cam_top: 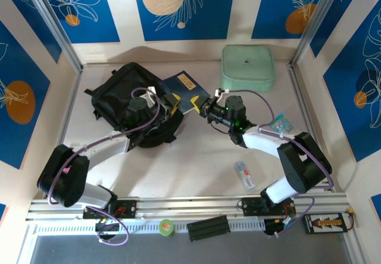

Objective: Pack the student bag
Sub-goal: Pass the book, then open the student bag at the top-left of the table.

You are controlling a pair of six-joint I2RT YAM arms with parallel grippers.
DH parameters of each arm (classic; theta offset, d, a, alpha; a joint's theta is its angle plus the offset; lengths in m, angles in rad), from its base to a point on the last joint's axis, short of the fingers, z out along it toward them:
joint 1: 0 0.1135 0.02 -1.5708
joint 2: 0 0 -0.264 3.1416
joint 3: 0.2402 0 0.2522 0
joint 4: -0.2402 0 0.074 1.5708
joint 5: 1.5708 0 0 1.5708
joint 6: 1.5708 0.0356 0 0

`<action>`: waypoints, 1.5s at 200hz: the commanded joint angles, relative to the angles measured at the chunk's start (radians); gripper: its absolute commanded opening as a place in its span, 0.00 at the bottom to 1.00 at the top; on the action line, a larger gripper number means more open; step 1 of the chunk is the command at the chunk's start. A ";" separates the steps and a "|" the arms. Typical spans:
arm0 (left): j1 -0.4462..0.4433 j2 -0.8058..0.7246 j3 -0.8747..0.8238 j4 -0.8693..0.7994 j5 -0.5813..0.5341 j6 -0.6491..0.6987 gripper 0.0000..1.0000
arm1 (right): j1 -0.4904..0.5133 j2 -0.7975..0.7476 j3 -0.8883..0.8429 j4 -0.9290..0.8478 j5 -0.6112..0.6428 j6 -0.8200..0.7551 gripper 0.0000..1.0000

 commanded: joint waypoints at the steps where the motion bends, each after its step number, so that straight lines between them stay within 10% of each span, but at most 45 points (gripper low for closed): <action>1: 0.017 -0.061 0.007 -0.138 0.001 0.093 0.60 | -0.029 -0.079 0.004 -0.106 0.039 -0.088 0.00; 77: 0.017 -0.144 0.380 -1.128 -0.206 0.948 0.86 | -0.151 -0.319 -0.042 -0.516 0.093 -0.320 0.00; 126: -0.004 -0.105 0.457 -1.327 -0.330 1.328 0.92 | -0.220 -0.390 -0.093 -0.624 0.070 -0.353 0.00; 205: -0.105 0.076 0.545 -1.524 -0.546 1.622 0.77 | -0.237 -0.379 -0.114 -0.666 0.033 -0.351 0.00; 300: -0.169 0.293 0.632 -1.582 -0.712 1.638 0.61 | -0.230 -0.370 -0.131 -0.654 0.023 -0.330 0.00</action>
